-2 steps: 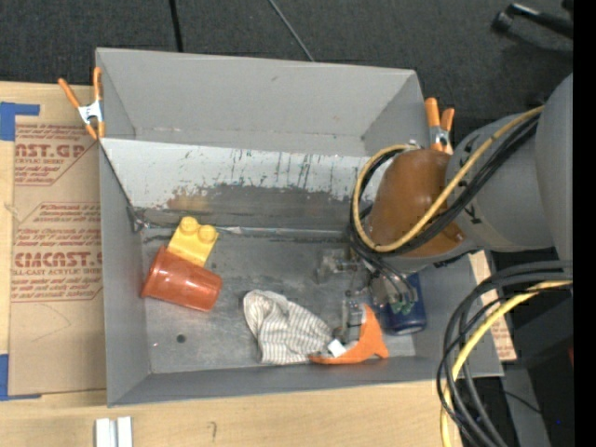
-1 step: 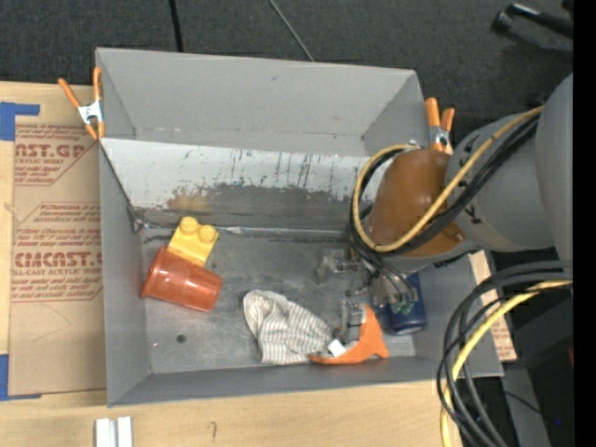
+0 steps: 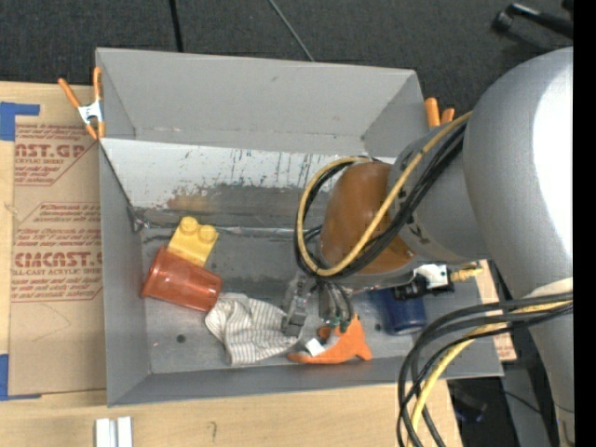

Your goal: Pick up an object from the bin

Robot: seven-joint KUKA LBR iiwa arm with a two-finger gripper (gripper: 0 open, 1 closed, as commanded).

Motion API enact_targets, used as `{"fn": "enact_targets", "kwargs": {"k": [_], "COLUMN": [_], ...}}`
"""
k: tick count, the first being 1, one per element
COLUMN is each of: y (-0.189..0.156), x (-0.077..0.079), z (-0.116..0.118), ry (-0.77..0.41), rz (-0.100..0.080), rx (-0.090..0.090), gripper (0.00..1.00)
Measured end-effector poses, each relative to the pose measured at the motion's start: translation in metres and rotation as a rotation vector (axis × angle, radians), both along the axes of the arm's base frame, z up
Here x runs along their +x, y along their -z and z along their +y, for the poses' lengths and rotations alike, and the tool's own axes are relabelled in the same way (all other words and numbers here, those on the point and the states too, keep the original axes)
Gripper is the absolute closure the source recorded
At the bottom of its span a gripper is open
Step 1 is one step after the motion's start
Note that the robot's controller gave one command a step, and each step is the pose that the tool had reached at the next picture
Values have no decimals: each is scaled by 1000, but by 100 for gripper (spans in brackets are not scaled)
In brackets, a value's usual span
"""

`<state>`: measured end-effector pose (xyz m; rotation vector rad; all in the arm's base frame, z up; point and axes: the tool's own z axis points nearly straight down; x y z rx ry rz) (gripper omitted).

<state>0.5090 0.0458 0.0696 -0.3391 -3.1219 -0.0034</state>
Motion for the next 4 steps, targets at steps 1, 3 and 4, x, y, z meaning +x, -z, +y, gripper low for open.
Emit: {"fn": "enact_targets", "kwargs": {"k": [1, 3, 4], "y": [0, -96, -103], "x": [0, -4, -7], "z": [0, -11, 14], "ry": [0, -40, -49], "rz": [0, 1, -10], "rx": [0, -3, -2], "gripper": [100, 100, 100]}}
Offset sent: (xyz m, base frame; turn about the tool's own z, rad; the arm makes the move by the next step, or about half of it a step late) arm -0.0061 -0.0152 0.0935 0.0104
